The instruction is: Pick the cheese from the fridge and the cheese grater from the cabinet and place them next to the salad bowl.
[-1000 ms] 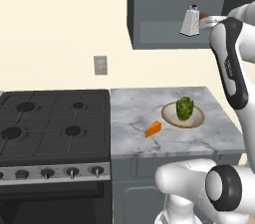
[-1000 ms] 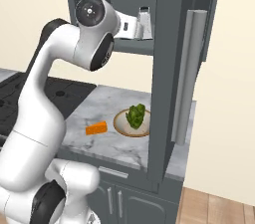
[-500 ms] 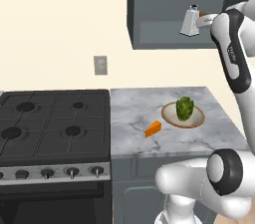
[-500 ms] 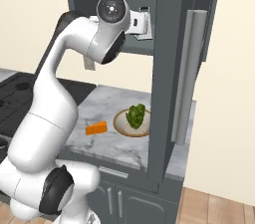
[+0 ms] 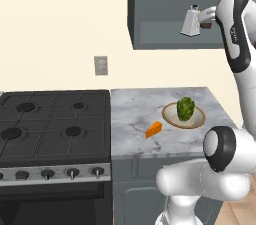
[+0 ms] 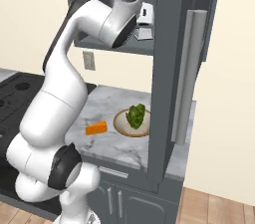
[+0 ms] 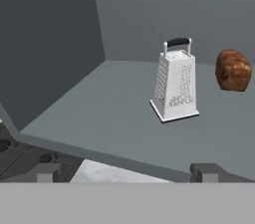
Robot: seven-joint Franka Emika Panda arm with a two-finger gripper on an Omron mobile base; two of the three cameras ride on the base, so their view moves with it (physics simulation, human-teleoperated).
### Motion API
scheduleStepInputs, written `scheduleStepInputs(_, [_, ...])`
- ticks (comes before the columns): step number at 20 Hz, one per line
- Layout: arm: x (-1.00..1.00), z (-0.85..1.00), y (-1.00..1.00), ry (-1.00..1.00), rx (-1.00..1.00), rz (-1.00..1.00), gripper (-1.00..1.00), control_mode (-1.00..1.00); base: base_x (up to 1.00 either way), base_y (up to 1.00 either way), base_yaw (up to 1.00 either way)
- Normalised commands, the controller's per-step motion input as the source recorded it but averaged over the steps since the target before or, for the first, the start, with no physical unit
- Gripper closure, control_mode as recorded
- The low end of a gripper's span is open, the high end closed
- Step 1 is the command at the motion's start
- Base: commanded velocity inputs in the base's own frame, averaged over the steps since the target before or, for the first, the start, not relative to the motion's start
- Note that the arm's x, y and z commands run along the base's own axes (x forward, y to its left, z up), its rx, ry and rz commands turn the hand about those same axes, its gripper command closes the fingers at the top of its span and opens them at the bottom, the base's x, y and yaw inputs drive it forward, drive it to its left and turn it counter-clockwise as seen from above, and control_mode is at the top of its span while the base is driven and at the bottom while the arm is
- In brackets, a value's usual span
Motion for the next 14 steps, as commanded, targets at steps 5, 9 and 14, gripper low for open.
scheduleStepInputs(5, [0.19,-0.14,-0.16,-0.08,0.0,0.04,-1.0,-1.0,0.0,0.0,0.0])
scheduleStepInputs(9, [0.4,-0.08,-0.1,-0.08,0.0,0.1,-1.0,-1.0,0.0,0.0,0.0])
scheduleStepInputs(14, [0.37,-0.02,-0.15,0.0,0.0,0.14,-1.0,-1.0,0.0,0.0,0.0])
